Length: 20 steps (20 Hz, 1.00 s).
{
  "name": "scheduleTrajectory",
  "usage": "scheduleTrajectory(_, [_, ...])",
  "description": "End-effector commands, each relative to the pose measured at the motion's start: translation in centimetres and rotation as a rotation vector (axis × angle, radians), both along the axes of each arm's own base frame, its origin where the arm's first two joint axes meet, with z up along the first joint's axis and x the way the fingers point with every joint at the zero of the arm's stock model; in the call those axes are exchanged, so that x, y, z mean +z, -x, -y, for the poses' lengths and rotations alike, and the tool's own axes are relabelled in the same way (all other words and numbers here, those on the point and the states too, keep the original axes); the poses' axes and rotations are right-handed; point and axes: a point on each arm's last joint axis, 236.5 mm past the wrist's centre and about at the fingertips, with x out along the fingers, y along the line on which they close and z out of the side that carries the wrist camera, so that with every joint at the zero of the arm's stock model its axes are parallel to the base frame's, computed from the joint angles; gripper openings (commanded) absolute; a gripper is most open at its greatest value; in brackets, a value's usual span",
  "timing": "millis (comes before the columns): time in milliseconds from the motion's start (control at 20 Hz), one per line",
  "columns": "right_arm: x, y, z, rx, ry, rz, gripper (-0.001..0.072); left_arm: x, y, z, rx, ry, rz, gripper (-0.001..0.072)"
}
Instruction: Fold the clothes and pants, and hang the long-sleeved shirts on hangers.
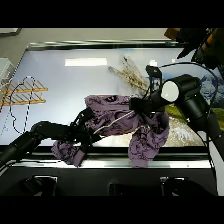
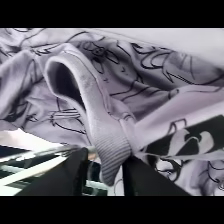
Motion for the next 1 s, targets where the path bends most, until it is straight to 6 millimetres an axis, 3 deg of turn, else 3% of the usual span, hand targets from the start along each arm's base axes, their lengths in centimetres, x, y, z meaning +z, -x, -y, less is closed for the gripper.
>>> scheduleTrajectory(0, [-0.5,0.7,1.2,-0.006,0.054,-0.032,0.0375,0.2,-0.3,0.1,0.013,0.008,0.006,0.0027])
scheduleTrajectory(50, [-0.5,0.7,1.6,-0.01,0.069,-0.031,0.0446,0.2,-0.3,0.1,0.013,0.008,0.006,0.0027])
scheduleTrajectory(150, [-0.2,0.5,2.3,-0.033,0.086,-0.016,0.0465,0.2,-0.3,0.1,0.013,0.008,0.006,0.0027])
scheduleTrajectory(250, [0.4,0.2,3.4,-0.071,0.112,0.016,0.0559,0.2,-0.3,0.1,0.013,0.008,0.006,0.0027])
scheduleTrajectory(400, [1.9,-0.1,4.9,-0.126,0.136,0.074,0.0594,0.2,-0.3,0.1,0.012,0.008,0.006,0.0027])
scheduleTrajectory(700, [3.8,1.4,7.5,-0.206,0.174,0.091,0.0594,0.2,-0.3,0.1,0.012,0.008,0.006,0.0027])
scheduleTrajectory(850, [5.7,1.1,12.0,-0.38,0.233,0.152,0.0609,0.2,-0.3,0.1,0.012,0.007,0.006,0.0027])
scheduleTrajectory(950, [5.7,0.5,15.8,-0.496,0.18,0.116,0.0626,0.1,-0.3,0.1,0.011,0.007,0.006,0.0027])
